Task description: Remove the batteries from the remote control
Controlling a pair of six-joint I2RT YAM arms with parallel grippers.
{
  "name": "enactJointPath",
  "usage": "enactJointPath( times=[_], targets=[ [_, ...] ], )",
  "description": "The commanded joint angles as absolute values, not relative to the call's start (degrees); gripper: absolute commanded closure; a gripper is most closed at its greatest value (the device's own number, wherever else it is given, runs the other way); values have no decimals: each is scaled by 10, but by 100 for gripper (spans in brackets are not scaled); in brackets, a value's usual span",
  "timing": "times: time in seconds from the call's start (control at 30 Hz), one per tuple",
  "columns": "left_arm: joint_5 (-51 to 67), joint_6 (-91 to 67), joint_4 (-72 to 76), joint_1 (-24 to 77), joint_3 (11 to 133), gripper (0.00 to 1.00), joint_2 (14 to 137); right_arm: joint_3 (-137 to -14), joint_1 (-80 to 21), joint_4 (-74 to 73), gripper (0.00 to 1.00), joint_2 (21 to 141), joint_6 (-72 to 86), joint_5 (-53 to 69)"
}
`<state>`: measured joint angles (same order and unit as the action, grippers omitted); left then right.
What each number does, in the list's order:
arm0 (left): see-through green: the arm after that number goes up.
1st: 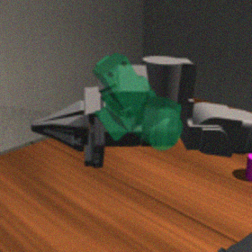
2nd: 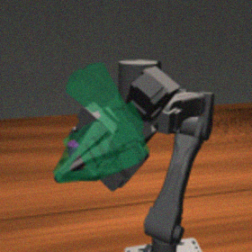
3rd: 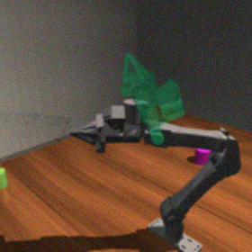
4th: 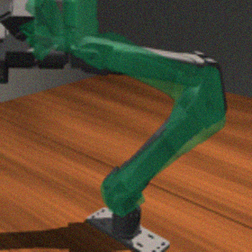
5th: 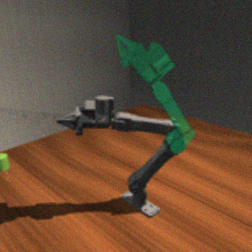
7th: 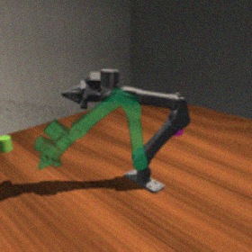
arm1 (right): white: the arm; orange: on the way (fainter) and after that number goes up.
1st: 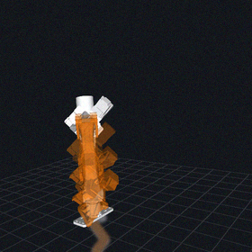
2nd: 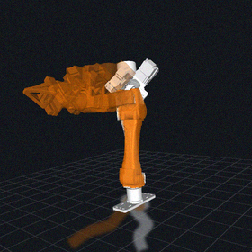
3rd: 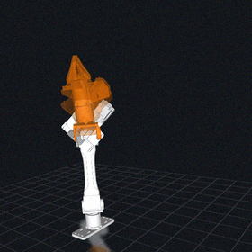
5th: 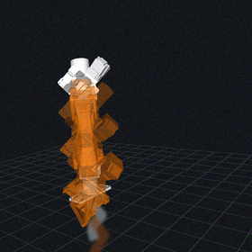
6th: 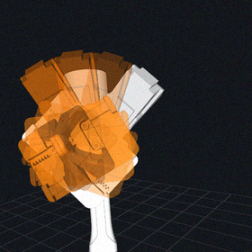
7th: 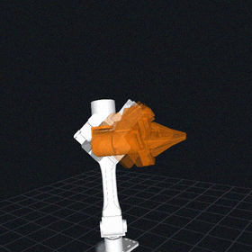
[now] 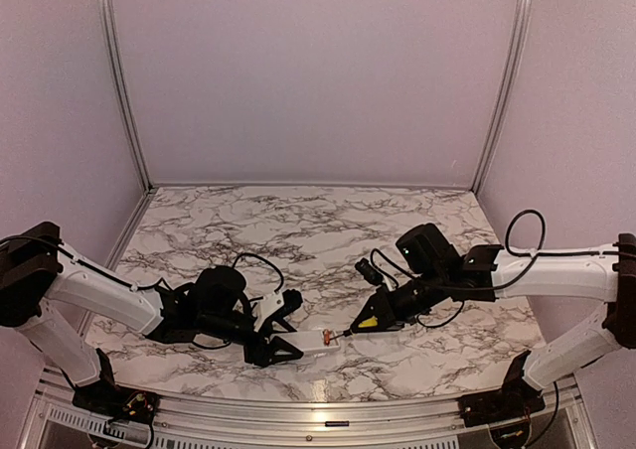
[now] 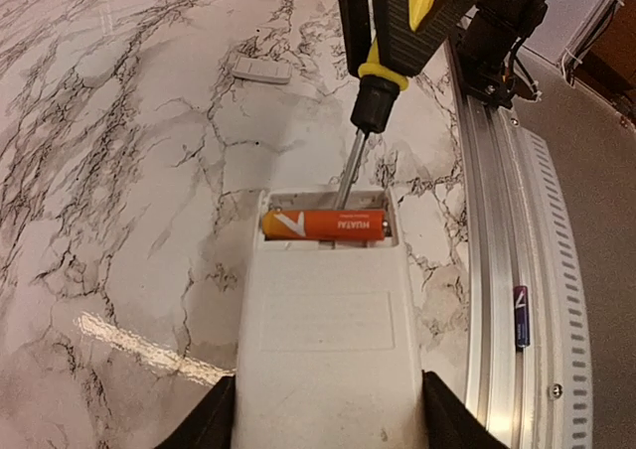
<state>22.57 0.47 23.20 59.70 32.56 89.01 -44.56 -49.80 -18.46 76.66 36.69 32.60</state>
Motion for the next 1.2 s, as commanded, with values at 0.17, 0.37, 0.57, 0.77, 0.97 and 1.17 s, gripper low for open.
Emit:
enactJointPath(
  times=[0.17,0.37,0.57,0.77,0.97,1.17],
  targets=[
    [255,-74,333,587,316,100,901,-431,-500,-143,100,740,395,353],
    [267,-108,360,584,309,100,911,-430,-500,-150,100,727,397,329],
    [294,-144,385,584,311,100,929,-450,-500,-151,100,735,397,303],
    [321,-179,398,584,316,100,949,-491,-500,-191,100,747,375,276],
    [334,-192,398,584,318,100,961,-515,-500,-212,100,751,373,261],
    [343,-194,392,584,316,100,962,-528,-500,-228,100,750,371,250]
  ],
)
